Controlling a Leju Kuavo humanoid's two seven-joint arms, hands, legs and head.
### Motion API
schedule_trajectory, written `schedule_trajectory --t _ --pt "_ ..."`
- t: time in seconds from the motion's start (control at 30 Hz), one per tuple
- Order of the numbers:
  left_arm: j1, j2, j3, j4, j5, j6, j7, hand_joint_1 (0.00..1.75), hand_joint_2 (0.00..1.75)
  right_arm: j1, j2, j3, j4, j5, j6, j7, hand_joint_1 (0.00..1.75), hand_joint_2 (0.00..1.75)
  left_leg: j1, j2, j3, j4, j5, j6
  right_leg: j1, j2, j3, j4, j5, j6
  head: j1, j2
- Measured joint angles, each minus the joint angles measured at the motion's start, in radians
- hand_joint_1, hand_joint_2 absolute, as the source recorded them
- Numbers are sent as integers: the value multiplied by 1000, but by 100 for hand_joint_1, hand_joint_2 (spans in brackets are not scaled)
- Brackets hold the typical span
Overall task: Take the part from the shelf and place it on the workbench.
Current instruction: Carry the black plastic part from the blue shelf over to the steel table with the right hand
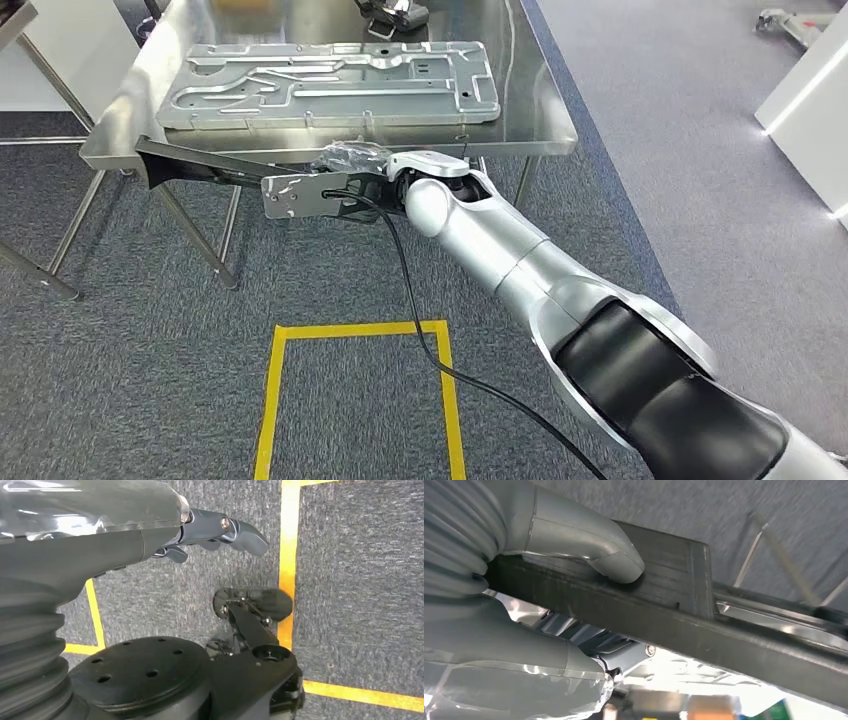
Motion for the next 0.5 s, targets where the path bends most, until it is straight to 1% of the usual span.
schedule_trajectory --t 0.03,0.07,0.1,0.13,0.2,0.23,0.27,0.3,0.33,0.37,0.4,0.43,0.47,0.5 --pt "1 -1 0 0 0 0 -1 0 175 -2 -13 -12 -14 5 -8 1 175 175 1 -1 4 -1 4 8 0 -1 2 3 -3 6 0 0" --pt "2 -2 0 0 0 0 -3 0 175 -4 -26 -26 -31 15 -20 -2 175 175 1 -1 10 -3 1 15 -2 -2 -1 18 -8 12 0 0" --pt "3 -2 0 0 -1 0 -4 0 175 -7 -40 -41 -48 35 -37 -8 175 175 0 -2 16 -4 -1 22 -4 -3 -17 49 -19 16 0 0" --pt "3 -2 1 0 -3 0 -7 0 175 -9 -56 -56 -67 64 -57 -18 175 175 0 -2 21 -6 -4 27 -5 -5 -47 103 -38 19 0 0" --pt "3 -3 1 0 -9 -2 -13 0 175 -11 -91 -81 -102 124 -84 -50 175 175 -4 -3 29 -6 -13 37 -6 -5 -132 237 -87 22 0 0" --pt "3 -3 1 0 -11 -4 -16 0 175 -10 -107 -90 -115 146 -84 -68 175 175 -7 -4 35 -6 -19 39 -6 -5 -167 284 -100 22 0 0" --pt "3 -3 1 0 -13 -6 -18 0 175 -9 -123 -96 -126 160 -75 -87 175 175 -11 -5 43 -6 -25 42 -4 -5 -187 296 -92 20 0 0" --pt "4 -3 1 0 -14 -7 -20 0 175 -7 -136 -101 -135 170 -64 -103 175 175 -15 -7 53 -6 -32 43 -2 -5 -188 270 -63 14 0 0" --pt "5 -3 1 0 -15 -9 -21 0 175 -7 -148 -105 -142 178 -56 -116 175 175 -20 -8 64 -6 -40 44 3 -6 -172 212 -17 3 0 0" --pt "6 -4 1 0 -16 -11 -22 0 175 -8 -156 -108 -147 185 -50 -126 175 175 -23 -7 75 -7 -47 45 11 -6 -149 137 33 -13 0 0" --pt "6 -5 1 1 -17 -12 -23 0 175 -9 -162 -110 -151 192 -43 -135 175 175 -27 -7 83 -8 -54 44 18 -8 -128 74 63 -27 0 0" --pt "4 -6 1 1 -18 -14 -24 0 175 -11 -165 -111 -153 198 -35 -144 175 175 -28 -5 87 -10 -59 41 25 -8 -112 29 81 -37 0 0" --pt "1 -7 1 2 -19 -16 -25 0 175 -11 -167 -111 -154 203 -22 -153 175 175 -29 -4 91 -9 -62 38 30 -9 -103 5 85 -43 0 0" --pt "-2 -7 1 2 -21 -18 -26 0 175 -11 -169 -111 -154 206 -5 -164 175 175 -29 -3 95 -9 -62 33 30 -10 -97 -2 79 -45 0 0"
